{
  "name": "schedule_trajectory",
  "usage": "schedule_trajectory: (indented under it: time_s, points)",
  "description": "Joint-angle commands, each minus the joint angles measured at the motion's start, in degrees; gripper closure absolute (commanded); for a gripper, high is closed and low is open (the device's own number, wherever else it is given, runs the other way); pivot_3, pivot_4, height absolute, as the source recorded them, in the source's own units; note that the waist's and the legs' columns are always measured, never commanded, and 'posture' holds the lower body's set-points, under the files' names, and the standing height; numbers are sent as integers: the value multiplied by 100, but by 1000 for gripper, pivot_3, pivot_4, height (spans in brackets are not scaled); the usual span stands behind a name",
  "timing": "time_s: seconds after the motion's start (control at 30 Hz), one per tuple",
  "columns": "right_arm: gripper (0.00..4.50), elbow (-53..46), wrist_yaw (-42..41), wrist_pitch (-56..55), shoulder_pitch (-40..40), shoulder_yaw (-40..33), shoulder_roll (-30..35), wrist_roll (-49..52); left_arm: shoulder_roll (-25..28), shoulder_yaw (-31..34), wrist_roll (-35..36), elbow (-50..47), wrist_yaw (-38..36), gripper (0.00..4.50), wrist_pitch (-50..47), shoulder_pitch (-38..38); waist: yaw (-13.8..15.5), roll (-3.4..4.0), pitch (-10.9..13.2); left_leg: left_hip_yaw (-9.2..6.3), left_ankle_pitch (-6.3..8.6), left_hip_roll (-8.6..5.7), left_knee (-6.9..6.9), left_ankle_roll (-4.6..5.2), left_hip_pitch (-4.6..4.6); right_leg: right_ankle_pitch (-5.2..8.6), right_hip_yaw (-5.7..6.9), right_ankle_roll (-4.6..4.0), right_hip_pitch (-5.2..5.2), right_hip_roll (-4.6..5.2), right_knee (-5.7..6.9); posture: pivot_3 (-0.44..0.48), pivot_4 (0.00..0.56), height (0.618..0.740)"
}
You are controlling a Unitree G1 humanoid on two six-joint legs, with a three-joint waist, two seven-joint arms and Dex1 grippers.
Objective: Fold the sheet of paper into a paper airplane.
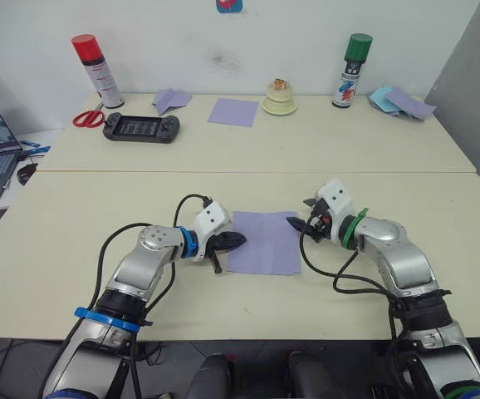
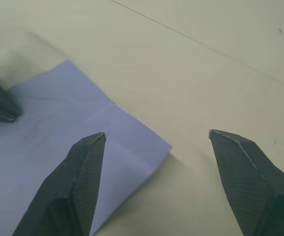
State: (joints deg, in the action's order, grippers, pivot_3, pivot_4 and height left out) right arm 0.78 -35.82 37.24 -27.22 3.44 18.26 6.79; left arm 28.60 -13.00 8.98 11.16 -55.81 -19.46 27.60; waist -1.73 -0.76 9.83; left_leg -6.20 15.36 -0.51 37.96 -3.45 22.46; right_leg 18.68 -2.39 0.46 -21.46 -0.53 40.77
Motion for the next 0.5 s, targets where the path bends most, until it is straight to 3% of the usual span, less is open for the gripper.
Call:
schedule_trajectory:
  time_s: [0.03, 0.23, 0.27, 0.37, 0.5]
  points:
    - [1008, 146, 164, 313, -212, -258, -181, 337, -38, 14, -7, 17, -44, 4500, 48, 0, -3, 0, 0, 1, 0, 0, 0, 0, 0, 0, 0, 0, -1, 0, 0, 0, 150, 740]
    - [1008, 417, 190, 515, -361, -325, -489, 662, -28, 19, -13, 64, -56, 4500, 61, 7, -7, 1, 0, 1, 0, 0, -1, 1, 0, 0, 0, 0, -2, 0, 0, 0, 150, 740]
    - [1167, 422, 210, 516, -373, -312, -511, 676, -26, 21, -13, 61, -51, 4500, 55, 1, -7, 1, 0, 1, 0, 0, -1, 1, 0, 0, -1, 0, -2, 0, 0, 0, 150, 740]
    - [1850, 410, 229, 480, -378, -277, -514, 721, -10, 26, -12, 41, -49, 4500, 47, -35, -6, 0, 0, 0, 0, 0, -1, 1, 1, 0, 0, 0, -2, 0, 0, 0, 150, 740]
    - [3334, 267, 169, 371, -343, -163, -463, 702, 20, 34, -15, 38, -48, 4500, 42, -90, -9, 1, 0, 1, 0, 0, -1, 1, 0, 0, -1, 0, -2, 0, 0, 0, 150, 740]
